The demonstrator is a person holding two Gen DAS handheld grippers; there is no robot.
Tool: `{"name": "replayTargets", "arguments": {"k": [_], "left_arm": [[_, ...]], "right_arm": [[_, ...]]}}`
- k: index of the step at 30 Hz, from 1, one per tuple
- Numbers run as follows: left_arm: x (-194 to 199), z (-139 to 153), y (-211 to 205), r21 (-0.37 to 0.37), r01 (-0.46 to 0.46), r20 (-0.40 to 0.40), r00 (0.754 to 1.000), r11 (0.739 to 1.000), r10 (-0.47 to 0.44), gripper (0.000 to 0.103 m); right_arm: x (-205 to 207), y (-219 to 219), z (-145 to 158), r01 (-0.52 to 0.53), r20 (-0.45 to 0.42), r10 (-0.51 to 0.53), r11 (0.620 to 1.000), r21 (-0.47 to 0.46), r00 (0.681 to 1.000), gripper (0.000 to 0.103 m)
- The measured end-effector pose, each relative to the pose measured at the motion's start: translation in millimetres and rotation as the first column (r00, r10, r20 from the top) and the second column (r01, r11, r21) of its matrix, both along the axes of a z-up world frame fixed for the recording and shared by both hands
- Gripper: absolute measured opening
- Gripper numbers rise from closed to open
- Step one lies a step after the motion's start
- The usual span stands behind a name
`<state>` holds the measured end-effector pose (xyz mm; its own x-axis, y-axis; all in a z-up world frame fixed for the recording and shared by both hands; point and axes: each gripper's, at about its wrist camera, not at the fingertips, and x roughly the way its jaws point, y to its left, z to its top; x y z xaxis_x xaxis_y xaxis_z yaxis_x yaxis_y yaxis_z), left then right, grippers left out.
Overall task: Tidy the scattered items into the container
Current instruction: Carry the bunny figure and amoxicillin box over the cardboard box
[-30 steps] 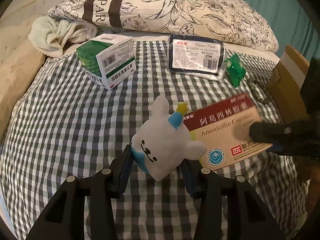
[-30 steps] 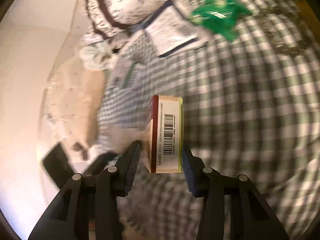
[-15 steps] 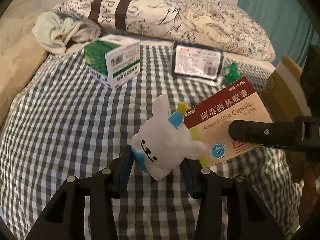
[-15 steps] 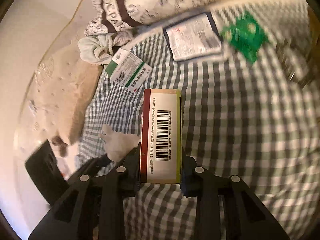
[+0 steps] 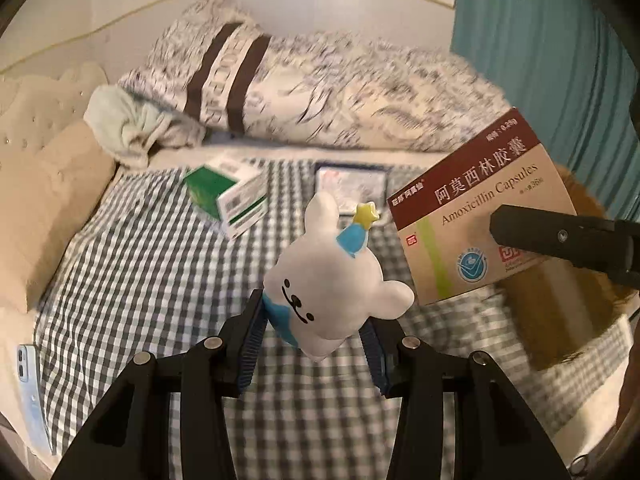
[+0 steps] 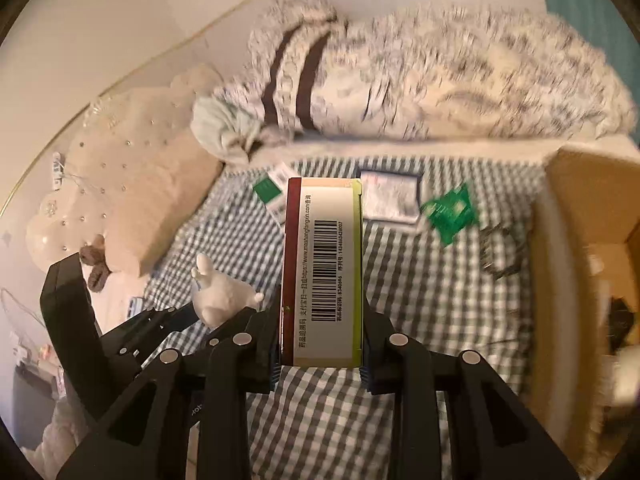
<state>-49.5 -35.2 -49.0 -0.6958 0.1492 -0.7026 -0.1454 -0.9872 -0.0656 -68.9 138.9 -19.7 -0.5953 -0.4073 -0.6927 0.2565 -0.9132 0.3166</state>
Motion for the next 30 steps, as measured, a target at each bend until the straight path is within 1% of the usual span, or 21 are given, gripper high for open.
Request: {"name": "replayTargets", "arguments": {"k": [2, 5, 7, 9, 12, 15, 18, 22, 27, 30], "left_arm": [[10, 17, 12, 0.005, 0.02, -0.031, 0.999, 1.0, -0.02, 0.046], [21, 39, 36, -0.018, 0.054, -0.072, 0.996, 0.998, -0.055, 0.046], [27, 49, 52, -0.016, 0.08, -0.082, 0.993, 0.997, -0.081, 0.046], [32, 59, 72, -0.013, 0.115, -0.092, 0.989, 0.993, -0.116, 0.046], [34, 71, 107, -0.045, 0.177, -0.106, 0.978, 0.983, -0.181, 0.046], [34, 79, 136, -0.046, 0.228, -0.108, 0.967, 0.972, -0.232, 0.046], [29, 84, 161, -0.038, 0.273, -0.104, 0.956, 0.961, -0.276, 0.046], [25, 82, 196, -0.057, 0.332, -0.089, 0.938, 0.942, -0.336, 0.046], [17, 73, 227, -0.035, 0.407, -0.066, 0.91, 0.913, -0.409, 0.046], [10, 65, 241, -0.029, 0.426, -0.034, 0.904, 0.904, -0.426, 0.046]], "right_arm": [[16, 11, 14, 0.014, -0.015, -0.013, 1.0, 0.018, 1.0, 0.029], [39, 36, 31, 0.048, -0.053, -0.046, 0.998, 0.028, 0.998, 0.029], [53, 57, 41, 0.09, -0.075, -0.087, 0.995, 0.032, 0.993, 0.029], [64, 79, 48, 0.135, -0.089, -0.132, 0.991, 0.027, 0.987, 0.029], [79, 112, 55, 0.201, -0.11, -0.199, 0.979, 0.012, 0.974, 0.029], [85, 142, 56, 0.265, -0.116, -0.263, 0.964, 0.005, 0.958, 0.029], [86, 169, 55, 0.318, -0.119, -0.317, 0.948, -0.009, 0.941, 0.029], [82, 200, 48, 0.376, -0.107, -0.377, 0.926, -0.026, 0.92, 0.029], [65, 231, 34, 0.427, -0.075, -0.426, 0.904, -0.006, 0.901, 0.029], [53, 243, 26, 0.448, -0.059, -0.447, 0.894, 0.012, 0.893, 0.029]]}}
